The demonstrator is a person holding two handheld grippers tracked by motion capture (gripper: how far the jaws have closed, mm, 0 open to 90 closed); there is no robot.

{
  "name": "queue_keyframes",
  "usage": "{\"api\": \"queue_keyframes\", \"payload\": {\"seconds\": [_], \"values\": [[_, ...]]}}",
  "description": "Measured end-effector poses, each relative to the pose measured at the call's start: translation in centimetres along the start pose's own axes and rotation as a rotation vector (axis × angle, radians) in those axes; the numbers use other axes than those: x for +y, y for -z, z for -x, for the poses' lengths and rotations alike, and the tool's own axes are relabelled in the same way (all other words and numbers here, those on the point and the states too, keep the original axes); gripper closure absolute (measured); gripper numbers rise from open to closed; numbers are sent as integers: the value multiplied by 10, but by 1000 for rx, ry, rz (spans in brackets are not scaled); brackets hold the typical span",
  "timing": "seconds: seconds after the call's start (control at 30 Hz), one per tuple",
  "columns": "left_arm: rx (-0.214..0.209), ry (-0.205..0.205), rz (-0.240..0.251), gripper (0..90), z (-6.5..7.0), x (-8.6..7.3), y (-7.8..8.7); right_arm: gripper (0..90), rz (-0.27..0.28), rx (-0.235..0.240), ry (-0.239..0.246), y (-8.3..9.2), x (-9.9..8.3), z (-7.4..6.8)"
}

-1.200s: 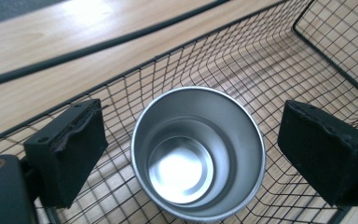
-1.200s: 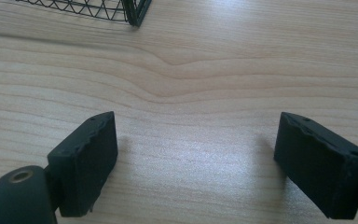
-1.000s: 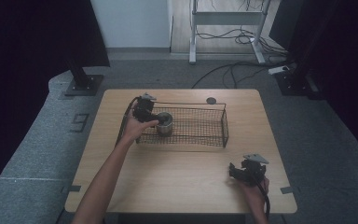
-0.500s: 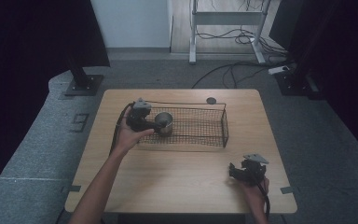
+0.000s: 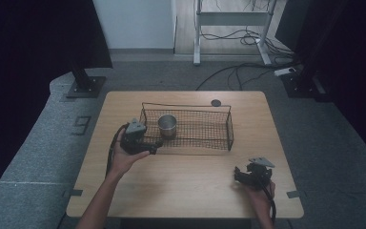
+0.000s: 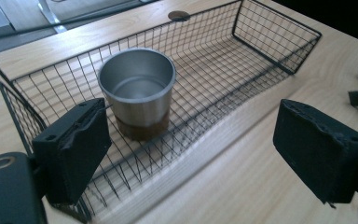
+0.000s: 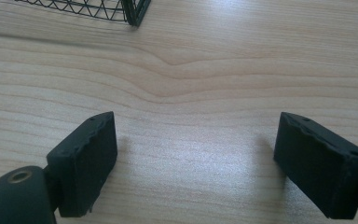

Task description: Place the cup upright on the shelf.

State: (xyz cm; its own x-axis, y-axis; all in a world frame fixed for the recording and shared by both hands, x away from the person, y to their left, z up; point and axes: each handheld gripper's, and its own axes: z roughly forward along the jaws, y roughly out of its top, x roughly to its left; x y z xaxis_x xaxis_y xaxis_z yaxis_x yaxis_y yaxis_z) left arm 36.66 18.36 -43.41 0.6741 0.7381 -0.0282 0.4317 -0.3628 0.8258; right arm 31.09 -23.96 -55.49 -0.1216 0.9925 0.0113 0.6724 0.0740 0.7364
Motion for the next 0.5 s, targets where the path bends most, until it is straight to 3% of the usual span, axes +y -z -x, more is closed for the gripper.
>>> {"api": "queue_keyframes", "payload": {"seconds": [0.17,0.3,0.5], "values": [[-7,-19,3,124,13,-19,13,131,0,0,0,0,0,0],[11,-32,-23,126,23,-38,19,131,0,0,0,0,0,0],[4,-16,-58,132,32,-68,22,131,0,0,0,0,0,0]]}}
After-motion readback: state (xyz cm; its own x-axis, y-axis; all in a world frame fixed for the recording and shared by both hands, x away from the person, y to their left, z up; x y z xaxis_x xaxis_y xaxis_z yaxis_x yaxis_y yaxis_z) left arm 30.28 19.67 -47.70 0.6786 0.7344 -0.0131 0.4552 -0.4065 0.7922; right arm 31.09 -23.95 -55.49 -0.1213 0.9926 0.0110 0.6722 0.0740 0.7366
